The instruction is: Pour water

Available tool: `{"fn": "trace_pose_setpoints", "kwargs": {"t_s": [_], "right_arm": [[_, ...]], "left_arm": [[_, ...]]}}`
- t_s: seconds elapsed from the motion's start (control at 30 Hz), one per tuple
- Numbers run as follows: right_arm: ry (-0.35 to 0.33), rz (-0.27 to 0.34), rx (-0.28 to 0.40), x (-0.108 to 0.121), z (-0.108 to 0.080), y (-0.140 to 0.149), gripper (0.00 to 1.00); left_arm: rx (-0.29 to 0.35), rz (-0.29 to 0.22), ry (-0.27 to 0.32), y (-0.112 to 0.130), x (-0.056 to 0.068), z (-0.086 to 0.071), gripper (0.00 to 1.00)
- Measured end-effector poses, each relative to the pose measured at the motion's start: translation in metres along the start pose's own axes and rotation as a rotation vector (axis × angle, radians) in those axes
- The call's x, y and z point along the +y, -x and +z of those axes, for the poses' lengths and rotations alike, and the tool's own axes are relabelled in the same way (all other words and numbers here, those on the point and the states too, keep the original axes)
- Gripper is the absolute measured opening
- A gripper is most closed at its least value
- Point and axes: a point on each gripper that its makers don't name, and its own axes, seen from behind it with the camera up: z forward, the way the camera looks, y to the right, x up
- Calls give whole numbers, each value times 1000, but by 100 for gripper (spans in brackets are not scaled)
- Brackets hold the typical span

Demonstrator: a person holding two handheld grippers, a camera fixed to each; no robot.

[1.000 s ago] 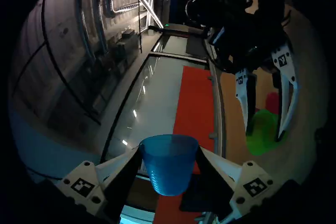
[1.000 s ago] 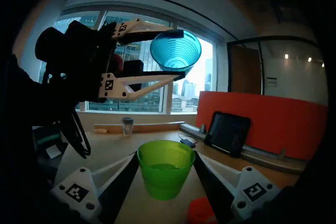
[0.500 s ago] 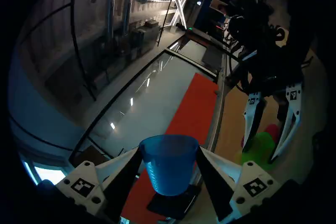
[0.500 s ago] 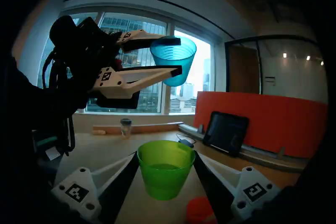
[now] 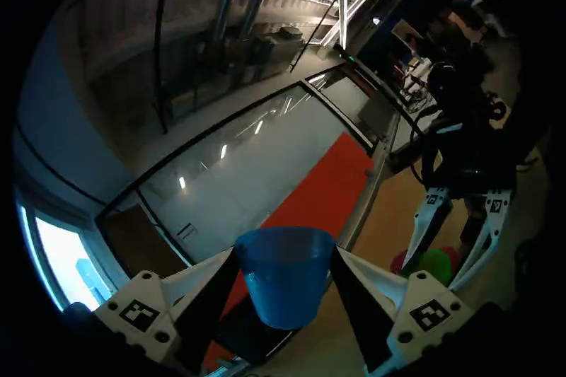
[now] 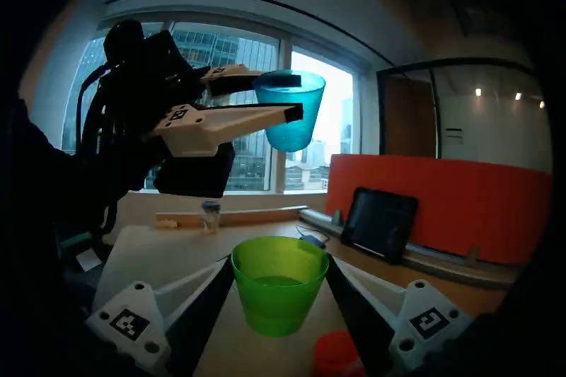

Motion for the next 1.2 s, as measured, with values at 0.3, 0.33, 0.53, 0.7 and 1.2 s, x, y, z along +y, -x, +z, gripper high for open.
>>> {"fn": "trace_pose_setpoints", "kwargs": {"t_s": [0.3,0.33,0.53,0.7,1.2], "right_arm": [[4,-1,4,0,-2,-3,93],[4,-1,4,0,-2,-3,93],[6,-3,4,0,-3,-3,92],[6,-4,3,0,-4,-2,93],[1,-4,-5,-2,-4,0,92]], "left_arm": [[-27,-280,-2,11,-12,1,87],[-31,-314,0,13,-13,0,87],[-47,-493,23,18,-14,0,87],[-64,-598,56,23,-10,-1,87],[-145,-603,116,39,5,-9,88]]}}
